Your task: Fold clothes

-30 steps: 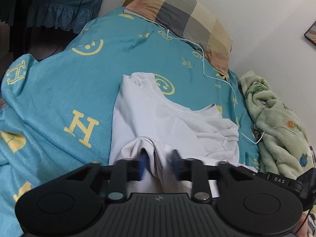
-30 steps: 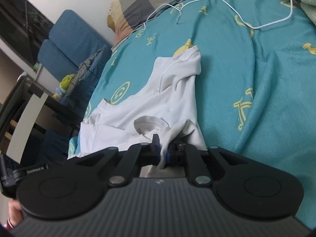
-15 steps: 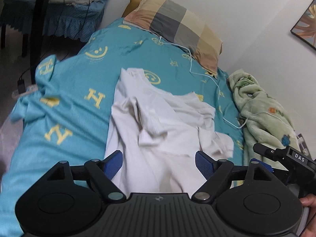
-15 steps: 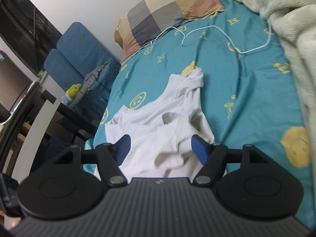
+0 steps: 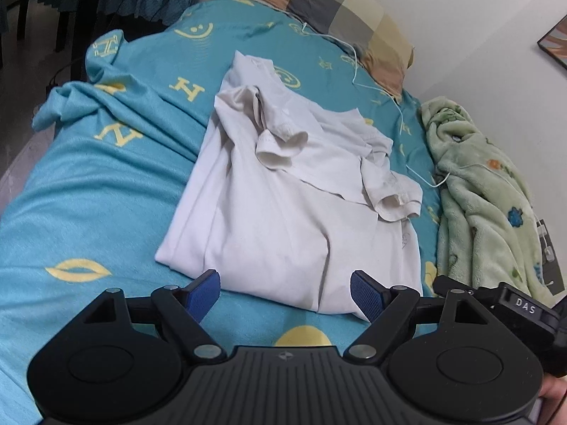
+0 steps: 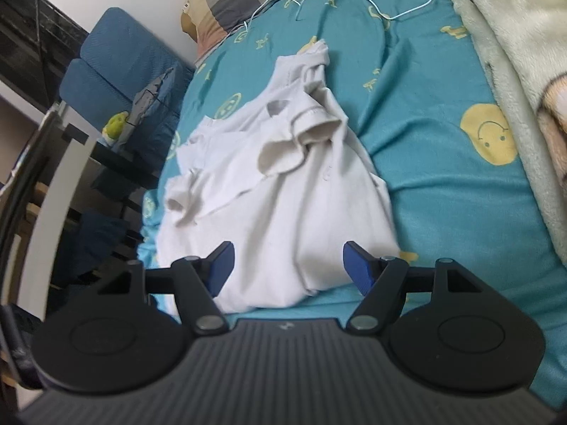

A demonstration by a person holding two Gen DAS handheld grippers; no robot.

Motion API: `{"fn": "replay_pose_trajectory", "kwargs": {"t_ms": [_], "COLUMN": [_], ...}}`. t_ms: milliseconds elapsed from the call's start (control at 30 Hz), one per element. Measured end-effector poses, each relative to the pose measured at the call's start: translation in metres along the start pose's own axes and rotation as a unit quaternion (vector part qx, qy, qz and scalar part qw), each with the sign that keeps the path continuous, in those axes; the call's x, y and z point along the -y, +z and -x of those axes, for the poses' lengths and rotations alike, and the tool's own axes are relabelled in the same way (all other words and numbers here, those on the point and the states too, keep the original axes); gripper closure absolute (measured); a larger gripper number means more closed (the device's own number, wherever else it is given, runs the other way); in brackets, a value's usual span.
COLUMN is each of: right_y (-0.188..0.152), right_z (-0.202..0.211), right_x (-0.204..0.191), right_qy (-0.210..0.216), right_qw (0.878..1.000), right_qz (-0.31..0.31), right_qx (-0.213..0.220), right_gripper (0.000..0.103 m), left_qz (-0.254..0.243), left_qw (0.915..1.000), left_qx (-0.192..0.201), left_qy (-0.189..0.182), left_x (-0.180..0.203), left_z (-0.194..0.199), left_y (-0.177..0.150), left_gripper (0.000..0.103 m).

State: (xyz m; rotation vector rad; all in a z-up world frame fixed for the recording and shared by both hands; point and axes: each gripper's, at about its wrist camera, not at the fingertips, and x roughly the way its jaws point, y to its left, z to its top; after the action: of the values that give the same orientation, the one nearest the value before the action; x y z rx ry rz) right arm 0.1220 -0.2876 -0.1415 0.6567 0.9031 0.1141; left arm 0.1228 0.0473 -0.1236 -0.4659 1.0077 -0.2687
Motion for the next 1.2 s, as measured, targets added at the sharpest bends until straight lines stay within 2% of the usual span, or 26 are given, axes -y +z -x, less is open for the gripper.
{"fn": "replay_pose_trajectory", "kwargs": {"t_ms": [133, 367, 600, 733, 833, 933, 1033, 1133, 1200], "right_y": [0.003, 0.004, 0.001, -0.003, -0.009, -0.013, -0.017, -0.019, -0.016], "right_z": [-0.006, -0.005, -0.006, -0.01, -0.014, -0.013, -0.018, -0.03, -0.037], "right_x": [0.004, 0.004, 0.01, 0.026, 0.05, 0.066, 0.072, 0.071, 0.069], "right_qy": [0.013, 0.03, 0.034, 0.033, 0.043, 0.035, 0.045, 0.059, 0.064], "right_qw": [1.0, 0.999, 0.998, 0.994, 0.98, 0.97, 0.961, 0.957, 0.958], "right_qz": [-0.01, -0.016, -0.043, -0.099, -0.18, -0.23, -0.263, -0.27, -0.267], "right_qx": [-0.005, -0.001, -0.013, -0.04, -0.068, -0.067, -0.076, -0.085, -0.079], "right_gripper": [0.032, 0.032, 0.032, 0.032, 0.032, 0.033, 0.033, 0.033, 0.032], "left_qz": [-0.003, 0.056, 0.114, 0.147, 0.172, 0.193, 0.232, 0.286, 0.304], "left_qw": [0.9999, 0.9981, 0.9917, 0.9862, 0.9818, 0.9781, 0.9694, 0.9537, 0.9473], "left_qx": [-0.004, -0.027, -0.05, -0.064, -0.071, -0.063, -0.049, -0.028, -0.015], "left_qy": [0.016, -0.008, -0.032, -0.04, -0.038, -0.045, -0.063, -0.09, -0.1], "left_x": [0.002, -0.01, -0.023, -0.031, -0.037, -0.04, -0.05, -0.065, -0.071], "left_z": [-0.005, -0.013, -0.02, -0.026, -0.033, -0.035, -0.039, -0.042, -0.044], "left_y": [-0.002, -0.008, -0.015, -0.019, -0.022, -0.022, -0.021, -0.019, -0.017], "left_gripper": [0.02, 0.02, 0.02, 0.02, 0.02, 0.02, 0.021, 0.021, 0.021]}}
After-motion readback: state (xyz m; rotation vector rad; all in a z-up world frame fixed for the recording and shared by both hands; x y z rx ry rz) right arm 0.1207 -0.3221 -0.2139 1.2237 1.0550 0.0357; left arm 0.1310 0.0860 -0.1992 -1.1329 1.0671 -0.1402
